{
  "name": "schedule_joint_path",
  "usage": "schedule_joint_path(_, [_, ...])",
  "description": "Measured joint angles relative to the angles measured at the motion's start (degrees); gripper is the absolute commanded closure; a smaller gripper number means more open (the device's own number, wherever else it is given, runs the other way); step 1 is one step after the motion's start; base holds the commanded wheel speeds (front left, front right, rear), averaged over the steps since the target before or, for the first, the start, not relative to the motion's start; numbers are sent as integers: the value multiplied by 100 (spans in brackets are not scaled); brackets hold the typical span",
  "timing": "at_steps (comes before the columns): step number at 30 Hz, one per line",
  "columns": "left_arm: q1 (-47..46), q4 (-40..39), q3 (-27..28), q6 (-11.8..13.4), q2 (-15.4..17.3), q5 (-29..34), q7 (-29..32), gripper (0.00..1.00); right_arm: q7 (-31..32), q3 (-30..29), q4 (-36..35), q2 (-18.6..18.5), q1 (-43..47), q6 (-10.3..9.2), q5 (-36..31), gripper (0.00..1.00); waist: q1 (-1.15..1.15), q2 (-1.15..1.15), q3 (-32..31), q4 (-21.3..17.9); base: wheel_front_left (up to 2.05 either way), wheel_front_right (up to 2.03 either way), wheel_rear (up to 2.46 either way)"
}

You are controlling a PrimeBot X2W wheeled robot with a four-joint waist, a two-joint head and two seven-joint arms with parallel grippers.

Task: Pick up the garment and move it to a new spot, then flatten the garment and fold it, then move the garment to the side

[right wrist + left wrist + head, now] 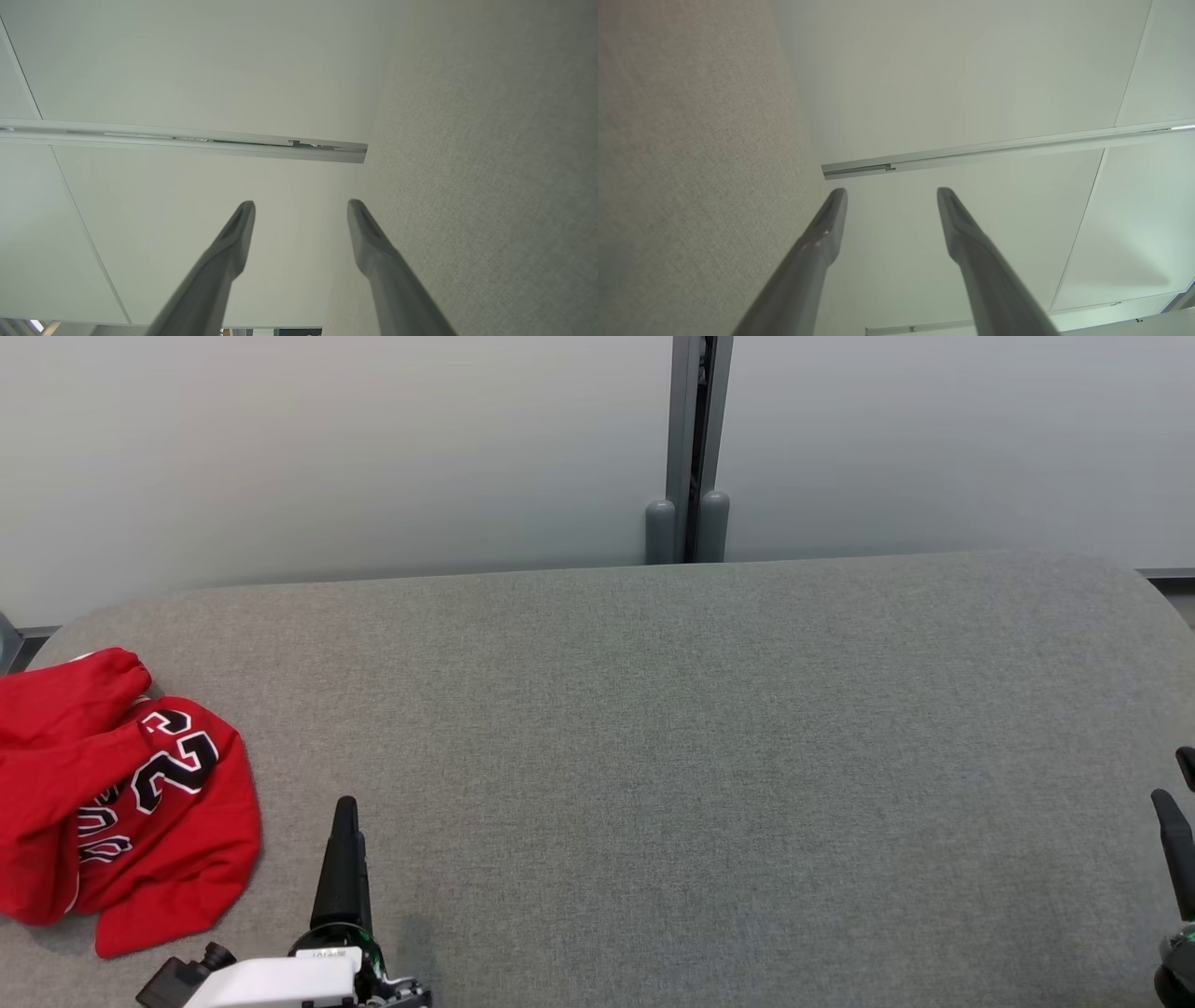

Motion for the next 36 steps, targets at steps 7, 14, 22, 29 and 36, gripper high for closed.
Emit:
schedule_joint_path(7, [-184,-60,207,-1,47,731,-8,0,-452,279,-233,-133,-2,0,-794,0,0,0,-10,-14,0,0,0])
schedule_joint_path(14, [-321,-385,410,-18,32,2078,-8,0,-895,583,-722,-264,-31,0,-2187,0,0,0,-12,-33,0,0,0])
schedule_joint_path(22, [-354,-539,400,9,149,3393,-8,0,-1302,998,-1037,-411,-28,0,-3352,0,0,0,-21,-50,0,0,0])
schedule_joint_path(29, [-382,-498,359,66,220,4192,-8,0,-1634,1388,-1141,-468,5,0,-4165,0,0,0,-50,-75,0,0,0])
schedule_joint_path(36, [-380,-296,372,109,312,4752,-8,0,-1940,1782,-1198,-491,93,1,-4738,0,0,0,-75,-103,0,0,0])
